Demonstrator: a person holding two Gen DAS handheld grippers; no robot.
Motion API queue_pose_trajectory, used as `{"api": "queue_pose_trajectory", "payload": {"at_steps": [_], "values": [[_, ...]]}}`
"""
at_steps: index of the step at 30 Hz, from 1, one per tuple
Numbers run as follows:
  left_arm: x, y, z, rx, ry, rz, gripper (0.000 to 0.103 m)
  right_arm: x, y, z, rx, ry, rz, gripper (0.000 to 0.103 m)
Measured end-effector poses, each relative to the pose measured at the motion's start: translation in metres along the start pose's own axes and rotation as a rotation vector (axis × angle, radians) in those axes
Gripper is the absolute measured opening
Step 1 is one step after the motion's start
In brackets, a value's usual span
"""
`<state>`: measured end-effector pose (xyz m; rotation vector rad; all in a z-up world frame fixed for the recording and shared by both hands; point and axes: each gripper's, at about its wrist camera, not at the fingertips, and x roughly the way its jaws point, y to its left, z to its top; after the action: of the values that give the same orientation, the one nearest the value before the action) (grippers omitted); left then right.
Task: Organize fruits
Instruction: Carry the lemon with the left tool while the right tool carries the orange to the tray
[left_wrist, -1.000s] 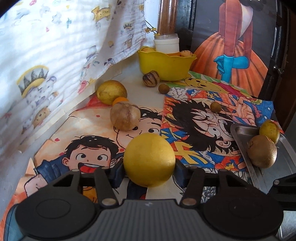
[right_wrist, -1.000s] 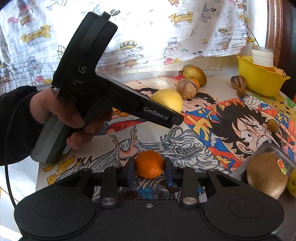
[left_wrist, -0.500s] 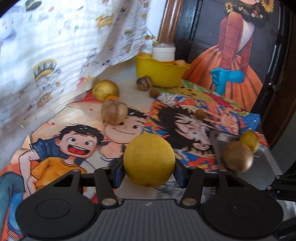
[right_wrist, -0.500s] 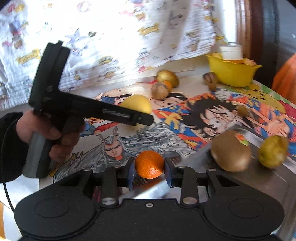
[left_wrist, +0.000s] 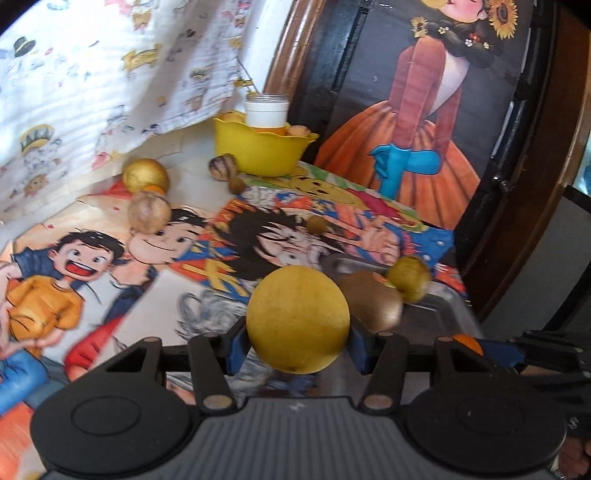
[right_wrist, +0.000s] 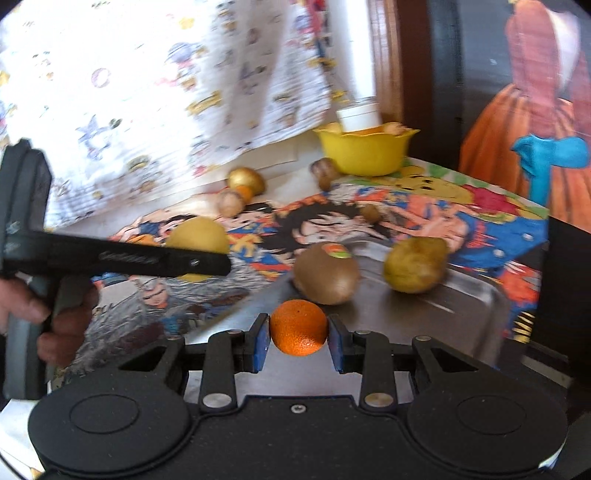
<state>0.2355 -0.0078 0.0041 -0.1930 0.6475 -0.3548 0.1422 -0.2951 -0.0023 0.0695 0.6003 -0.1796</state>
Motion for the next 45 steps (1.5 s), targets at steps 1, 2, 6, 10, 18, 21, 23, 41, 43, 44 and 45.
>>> {"api": "queue_pose_trajectory", "payload": {"at_steps": [1,2,6,10,18,21,23,41,43,44,45], "values": [[-0.001,-0.005,-0.001,-0.003,-0.002,-0.008,0.058,-0.001,-0.005,0.0,0.004,-0.006,-0.009,0.035],[-0.002,-0.009,-0.002,-0.008,-0.003,-0.016,0.058,-0.003,-0.011,-0.001,0.009,-0.013,-0.017,0.035],[-0.002,-0.028,-0.006,-0.011,-0.004,-0.034,0.058,-0.006,-0.029,-0.002,0.006,-0.047,-0.051,0.035],[0.002,-0.045,-0.011,-0.005,-0.002,-0.044,0.058,-0.002,-0.046,-0.003,0.002,-0.069,-0.061,0.035],[0.016,-0.063,-0.024,-0.004,0.032,-0.034,0.058,0.017,-0.067,-0.006,-0.04,-0.069,-0.072,0.035],[0.018,-0.067,-0.027,0.008,0.039,-0.021,0.058,0.023,-0.071,-0.008,-0.043,-0.064,-0.069,0.035],[0.02,-0.069,-0.027,0.016,0.04,-0.015,0.058,0.027,-0.073,-0.008,-0.04,-0.063,-0.066,0.035],[0.035,-0.07,-0.029,0.022,0.059,0.037,0.058,0.049,-0.085,-0.01,-0.015,-0.042,-0.079,0.035],[0.036,-0.069,-0.029,0.022,0.06,0.038,0.059,0.051,-0.085,-0.011,-0.015,-0.039,-0.08,0.035],[0.036,-0.07,-0.029,0.022,0.061,0.039,0.059,0.051,-0.085,-0.011,-0.015,-0.037,-0.08,0.035],[0.037,-0.07,-0.029,0.022,0.062,0.039,0.059,0.052,-0.084,-0.011,-0.016,-0.036,-0.08,0.035]]}}
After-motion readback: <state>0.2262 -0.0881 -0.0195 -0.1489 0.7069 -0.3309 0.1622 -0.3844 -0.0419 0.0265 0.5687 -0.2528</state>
